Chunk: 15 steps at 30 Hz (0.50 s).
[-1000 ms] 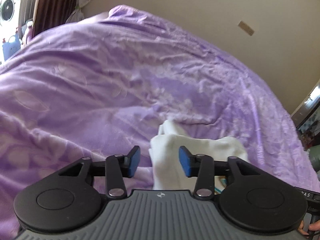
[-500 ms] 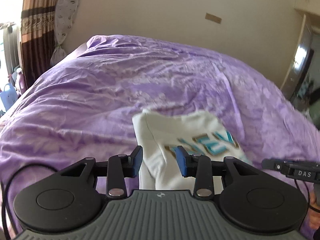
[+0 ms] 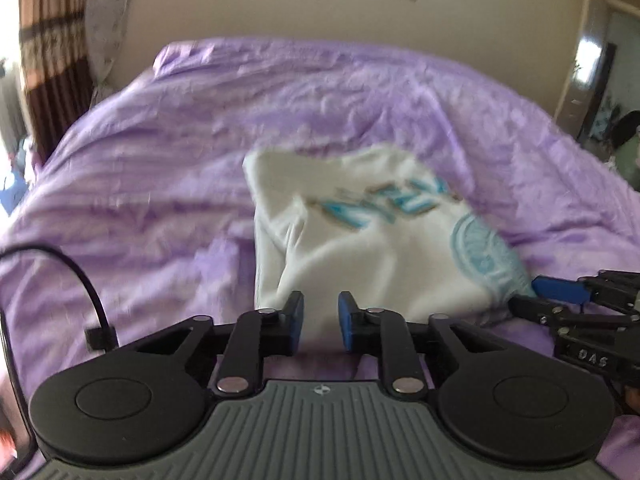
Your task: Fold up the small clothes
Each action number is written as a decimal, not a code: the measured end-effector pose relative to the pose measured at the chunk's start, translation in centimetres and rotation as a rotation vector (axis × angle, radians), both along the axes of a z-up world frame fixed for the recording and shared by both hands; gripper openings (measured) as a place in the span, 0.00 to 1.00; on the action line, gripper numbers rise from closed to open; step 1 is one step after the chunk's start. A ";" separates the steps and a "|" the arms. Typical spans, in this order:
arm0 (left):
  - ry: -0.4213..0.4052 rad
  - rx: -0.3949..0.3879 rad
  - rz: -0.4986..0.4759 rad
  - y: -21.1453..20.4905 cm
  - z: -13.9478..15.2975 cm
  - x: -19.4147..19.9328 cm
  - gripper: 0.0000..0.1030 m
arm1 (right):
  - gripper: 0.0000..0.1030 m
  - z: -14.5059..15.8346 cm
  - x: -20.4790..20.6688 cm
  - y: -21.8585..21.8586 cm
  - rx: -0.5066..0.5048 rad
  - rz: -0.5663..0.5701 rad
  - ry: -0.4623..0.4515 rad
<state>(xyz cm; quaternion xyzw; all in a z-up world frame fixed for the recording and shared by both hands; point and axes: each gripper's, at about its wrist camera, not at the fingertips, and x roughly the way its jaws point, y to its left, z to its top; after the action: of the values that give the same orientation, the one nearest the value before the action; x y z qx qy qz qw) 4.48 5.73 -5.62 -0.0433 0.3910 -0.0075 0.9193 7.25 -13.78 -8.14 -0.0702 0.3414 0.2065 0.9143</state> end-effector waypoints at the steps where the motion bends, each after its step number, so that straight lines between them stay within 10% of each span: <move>1: 0.029 -0.012 0.005 0.2 -0.5 0.3 0.16 | 0.30 -0.3 0.3 0.0 0.005 0.000 0.013; 15: 0.209 0.046 0.019 -0.1 -6.1 1.6 0.06 | 0.30 -5.4 1.8 1.1 -0.061 0.042 0.126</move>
<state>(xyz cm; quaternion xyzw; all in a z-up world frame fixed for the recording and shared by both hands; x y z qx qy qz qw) 6.03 5.63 -11.70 -0.0265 0.4845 0.0145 0.8743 9.00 -12.67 -13.53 -0.0921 0.4027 0.2189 0.8840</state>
